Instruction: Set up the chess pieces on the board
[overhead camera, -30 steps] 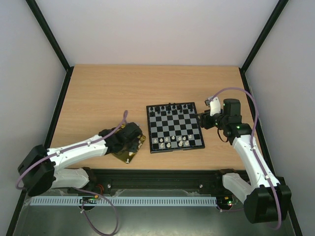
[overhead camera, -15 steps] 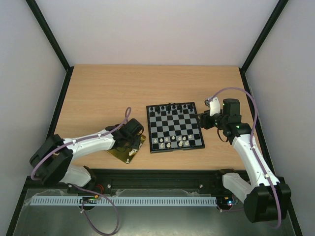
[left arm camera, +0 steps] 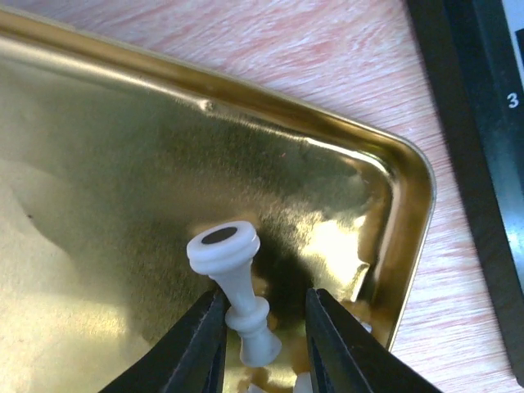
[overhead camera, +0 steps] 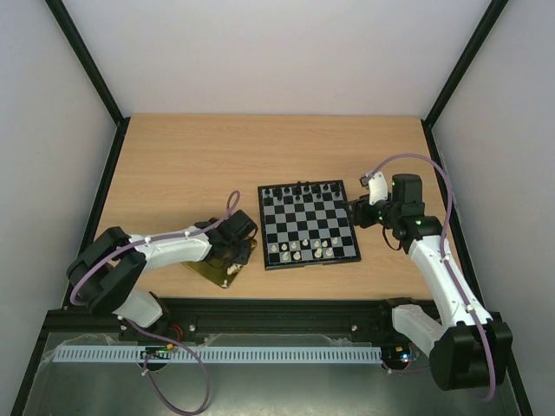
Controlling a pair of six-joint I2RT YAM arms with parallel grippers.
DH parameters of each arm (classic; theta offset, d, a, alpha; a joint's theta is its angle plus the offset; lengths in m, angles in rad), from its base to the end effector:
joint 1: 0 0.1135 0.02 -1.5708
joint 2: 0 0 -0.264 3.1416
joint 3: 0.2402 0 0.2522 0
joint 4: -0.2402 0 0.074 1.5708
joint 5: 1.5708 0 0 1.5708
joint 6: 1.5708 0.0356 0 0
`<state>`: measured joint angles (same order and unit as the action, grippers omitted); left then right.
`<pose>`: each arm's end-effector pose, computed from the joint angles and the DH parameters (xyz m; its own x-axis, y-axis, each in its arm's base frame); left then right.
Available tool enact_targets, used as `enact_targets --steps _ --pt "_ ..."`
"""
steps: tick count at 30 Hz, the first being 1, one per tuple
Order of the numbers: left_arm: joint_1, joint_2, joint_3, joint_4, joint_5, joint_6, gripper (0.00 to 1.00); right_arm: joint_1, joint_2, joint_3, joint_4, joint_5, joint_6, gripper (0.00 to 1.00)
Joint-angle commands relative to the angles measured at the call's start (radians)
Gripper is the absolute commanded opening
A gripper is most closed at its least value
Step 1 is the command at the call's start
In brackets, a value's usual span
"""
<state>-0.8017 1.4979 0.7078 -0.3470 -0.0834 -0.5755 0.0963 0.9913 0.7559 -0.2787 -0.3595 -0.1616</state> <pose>0.1842 -0.1861 0.1457 -0.9059 0.1561 -0.3937 0.2368 0.9574 -0.1653 0.2189 0.0337 0.2828 -0.4196 -0.1918 -0.8872 -0.4685 0.8829 0.0307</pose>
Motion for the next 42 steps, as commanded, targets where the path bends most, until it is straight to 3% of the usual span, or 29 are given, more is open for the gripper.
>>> enact_targets --steps 1,15,21,24,34,42 --pt "0.005 0.04 0.016 0.0 -0.001 0.008 0.27 -0.005 0.008 -0.01 -0.033 -0.019 -0.015 0.6" --pt "0.003 -0.034 0.036 -0.107 -0.038 -0.01 0.14 -0.004 0.005 -0.003 -0.049 -0.081 -0.029 0.58" --pt "0.004 -0.141 0.169 -0.214 0.026 0.078 0.12 -0.003 -0.067 0.041 -0.2 -0.4 -0.328 0.54" --pt "0.006 -0.192 0.214 -0.223 0.149 0.138 0.11 0.019 -0.079 0.1 -0.285 -0.441 -0.465 0.52" --pt "0.015 -0.215 0.331 -0.206 0.622 0.21 0.09 0.329 -0.031 0.277 -0.379 -0.169 -0.708 0.47" --pt "0.015 -0.176 0.38 -0.192 0.819 0.198 0.09 0.591 0.027 0.303 -0.399 0.076 -0.8 0.52"
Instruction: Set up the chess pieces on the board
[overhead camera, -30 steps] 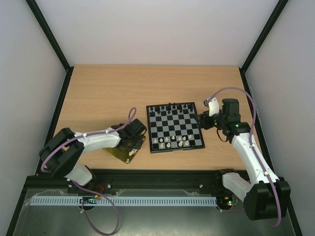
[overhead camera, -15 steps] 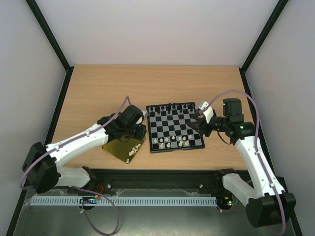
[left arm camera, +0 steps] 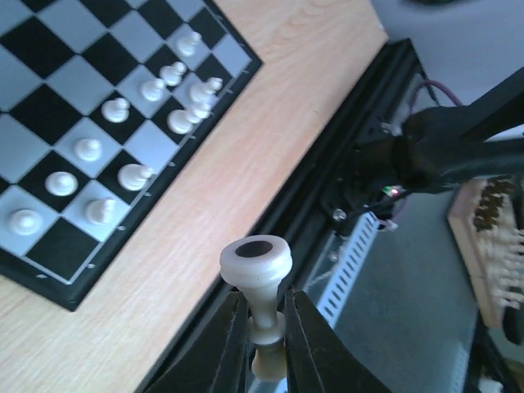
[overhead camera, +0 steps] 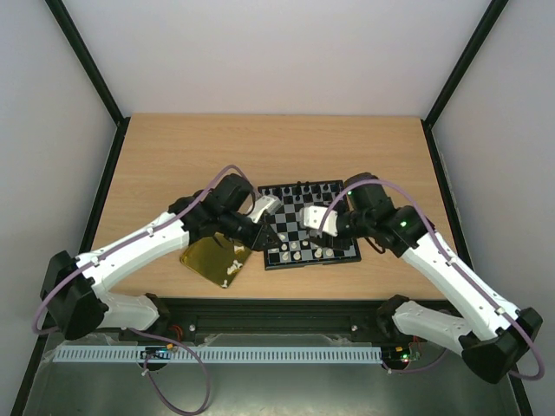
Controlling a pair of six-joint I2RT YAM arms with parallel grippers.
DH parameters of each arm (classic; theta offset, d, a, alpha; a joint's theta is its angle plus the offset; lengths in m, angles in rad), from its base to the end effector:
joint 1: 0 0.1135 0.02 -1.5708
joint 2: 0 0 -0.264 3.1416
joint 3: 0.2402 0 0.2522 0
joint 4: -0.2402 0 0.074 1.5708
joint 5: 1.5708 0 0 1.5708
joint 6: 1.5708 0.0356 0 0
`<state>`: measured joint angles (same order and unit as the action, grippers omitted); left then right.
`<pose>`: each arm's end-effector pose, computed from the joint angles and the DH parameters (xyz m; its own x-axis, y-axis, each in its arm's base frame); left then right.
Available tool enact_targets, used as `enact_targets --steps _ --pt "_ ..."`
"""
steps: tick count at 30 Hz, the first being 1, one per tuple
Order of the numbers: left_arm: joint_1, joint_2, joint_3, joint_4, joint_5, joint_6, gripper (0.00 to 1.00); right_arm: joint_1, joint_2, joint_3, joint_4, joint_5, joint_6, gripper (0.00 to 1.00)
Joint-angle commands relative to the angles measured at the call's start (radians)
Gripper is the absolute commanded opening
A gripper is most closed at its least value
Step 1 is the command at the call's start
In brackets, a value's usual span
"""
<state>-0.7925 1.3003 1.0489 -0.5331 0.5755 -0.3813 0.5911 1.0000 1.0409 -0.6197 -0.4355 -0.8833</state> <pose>0.1794 -0.2095 0.2917 -0.7833 0.3499 -0.5138 0.6209 0.4793 -0.6203 0.1649 0.1287 0.3475 0.3289 -0.6232 -0.7096 -0.8578 0.1173 -0.5005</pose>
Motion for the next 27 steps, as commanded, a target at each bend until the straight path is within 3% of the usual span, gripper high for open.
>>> enact_targets --steps 1,14,21,27 --pt "0.006 0.027 0.042 -0.002 0.183 -0.001 0.09 0.125 0.021 0.012 -0.052 0.181 -0.081 0.53" --pt "0.006 0.067 0.057 0.099 0.38 -0.081 0.09 0.345 0.077 0.022 -0.032 0.367 -0.093 0.55" --pt "0.006 0.069 0.048 0.115 0.401 -0.094 0.09 0.468 0.105 0.005 0.006 0.477 -0.077 0.43" --pt "0.008 0.06 0.034 0.108 0.387 -0.088 0.09 0.481 0.111 -0.006 0.03 0.504 -0.057 0.23"
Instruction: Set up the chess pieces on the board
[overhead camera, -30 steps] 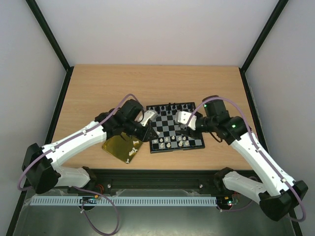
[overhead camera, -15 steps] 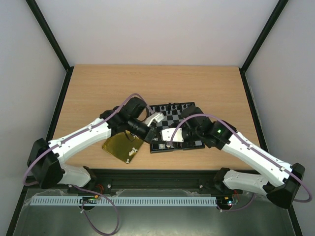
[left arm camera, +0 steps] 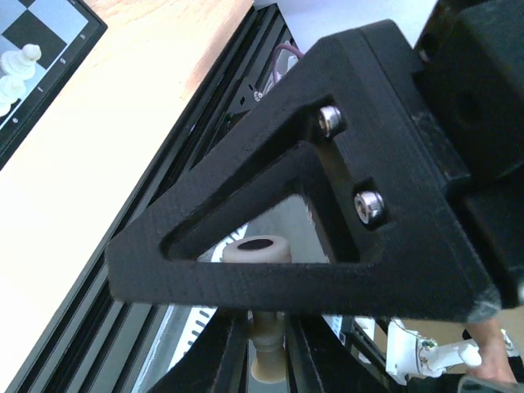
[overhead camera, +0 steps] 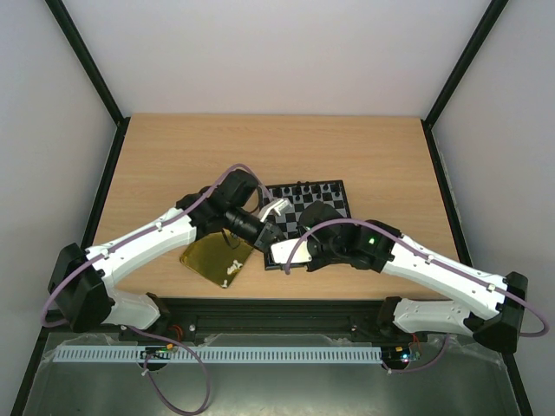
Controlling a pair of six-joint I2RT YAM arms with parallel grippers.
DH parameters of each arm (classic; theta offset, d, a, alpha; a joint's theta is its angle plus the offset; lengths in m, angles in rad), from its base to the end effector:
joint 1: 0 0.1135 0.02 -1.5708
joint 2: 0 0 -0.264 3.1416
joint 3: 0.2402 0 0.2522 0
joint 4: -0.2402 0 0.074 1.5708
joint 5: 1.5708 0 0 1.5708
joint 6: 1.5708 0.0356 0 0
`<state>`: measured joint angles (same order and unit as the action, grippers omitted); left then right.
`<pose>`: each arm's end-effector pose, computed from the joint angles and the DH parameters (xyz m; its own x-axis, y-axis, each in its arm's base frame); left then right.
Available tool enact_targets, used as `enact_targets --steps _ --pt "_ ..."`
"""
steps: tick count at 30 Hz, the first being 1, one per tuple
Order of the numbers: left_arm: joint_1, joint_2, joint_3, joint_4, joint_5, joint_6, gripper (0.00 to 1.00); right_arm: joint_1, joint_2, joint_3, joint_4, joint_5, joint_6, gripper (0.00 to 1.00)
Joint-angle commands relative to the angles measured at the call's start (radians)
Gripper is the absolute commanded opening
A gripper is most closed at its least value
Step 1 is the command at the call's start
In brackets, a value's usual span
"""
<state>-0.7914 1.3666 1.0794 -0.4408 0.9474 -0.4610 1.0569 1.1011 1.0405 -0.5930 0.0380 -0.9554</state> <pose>0.1827 -0.2260 0.2971 -0.7931 0.4332 -0.4283 0.5454 0.1919 -0.8159 0.1170 0.2045 0.3273 0.5259 -0.7282 -0.4394 -0.7379 -0.1336 -0.6616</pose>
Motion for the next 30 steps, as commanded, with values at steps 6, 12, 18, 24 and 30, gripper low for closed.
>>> enact_targets --steps 6,12,18,24,30 --pt "0.04 -0.028 -0.023 0.042 -0.004 -0.03 0.1 0.016 -0.02 -0.045 0.03 0.035 0.085 0.11" --pt "0.09 -0.079 -0.056 0.048 -0.081 -0.024 0.34 -0.001 -0.07 -0.124 0.089 0.022 0.225 0.06" --pt "0.107 -0.241 -0.188 0.201 -0.241 -0.041 0.45 -0.162 -0.123 -0.181 0.122 -0.202 0.417 0.06" --pt "0.071 -0.43 -0.354 0.431 -0.409 -0.079 0.46 -0.311 -0.167 -0.25 0.179 -0.459 0.583 0.06" --pt "-0.042 -0.42 -0.372 0.537 -0.503 -0.078 0.47 -0.429 -0.17 -0.289 0.221 -0.636 0.641 0.06"
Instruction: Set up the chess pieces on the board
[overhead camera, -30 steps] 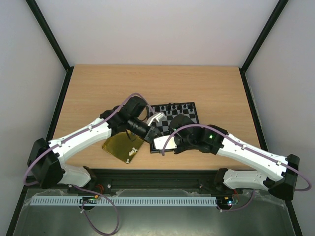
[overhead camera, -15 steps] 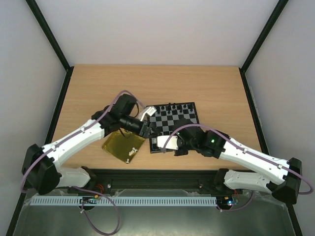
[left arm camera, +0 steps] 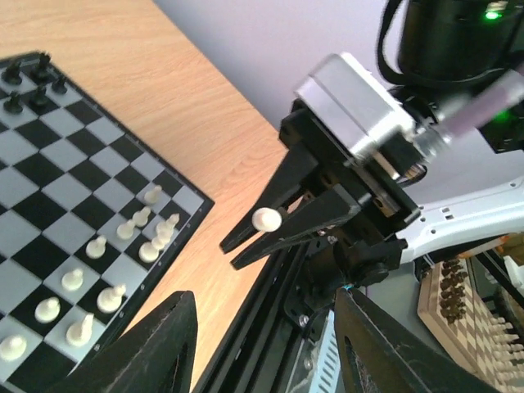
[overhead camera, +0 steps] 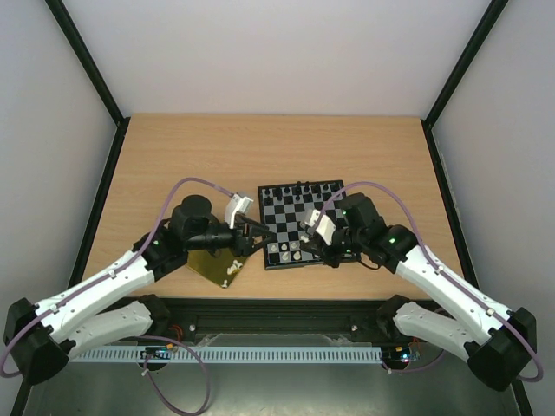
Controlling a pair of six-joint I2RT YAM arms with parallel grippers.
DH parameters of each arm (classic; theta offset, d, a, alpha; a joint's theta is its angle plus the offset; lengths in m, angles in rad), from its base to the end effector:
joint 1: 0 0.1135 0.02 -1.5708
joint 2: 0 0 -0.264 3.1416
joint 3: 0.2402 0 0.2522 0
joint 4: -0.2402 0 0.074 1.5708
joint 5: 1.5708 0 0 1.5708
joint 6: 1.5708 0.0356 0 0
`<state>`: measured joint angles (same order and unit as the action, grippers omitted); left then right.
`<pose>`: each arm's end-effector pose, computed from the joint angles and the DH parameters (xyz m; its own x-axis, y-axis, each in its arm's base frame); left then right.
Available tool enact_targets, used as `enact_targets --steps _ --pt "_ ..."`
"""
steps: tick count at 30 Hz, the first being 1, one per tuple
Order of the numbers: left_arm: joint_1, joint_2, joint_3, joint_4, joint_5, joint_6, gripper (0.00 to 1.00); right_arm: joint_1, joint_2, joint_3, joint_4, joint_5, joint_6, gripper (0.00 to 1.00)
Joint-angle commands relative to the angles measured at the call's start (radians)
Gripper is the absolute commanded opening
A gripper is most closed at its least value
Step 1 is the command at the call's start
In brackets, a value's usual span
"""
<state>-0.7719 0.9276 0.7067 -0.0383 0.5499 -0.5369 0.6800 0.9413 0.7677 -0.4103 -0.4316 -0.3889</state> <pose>0.1409 -0.1631 0.3029 -0.6471 0.0214 -0.7621 0.7281 0.3137 -0.6095 0.1500 0.1404 0.2851 -0.0772 -0.5053 -0.8595 -0.9421 0.3190 -0.1030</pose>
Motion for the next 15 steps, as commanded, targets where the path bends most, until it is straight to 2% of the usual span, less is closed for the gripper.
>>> enact_targets --steps 1,9,15 --pt "-0.082 0.032 0.006 0.147 -0.124 0.0 0.48 -0.058 -0.01 -0.017 0.038 -0.176 0.075 0.06" --pt "-0.169 0.206 0.08 0.199 -0.139 0.006 0.48 -0.064 -0.04 -0.044 0.038 -0.201 0.064 0.07" --pt "-0.196 0.282 0.13 0.219 -0.118 0.004 0.43 -0.063 -0.053 -0.051 0.031 -0.206 0.052 0.07"
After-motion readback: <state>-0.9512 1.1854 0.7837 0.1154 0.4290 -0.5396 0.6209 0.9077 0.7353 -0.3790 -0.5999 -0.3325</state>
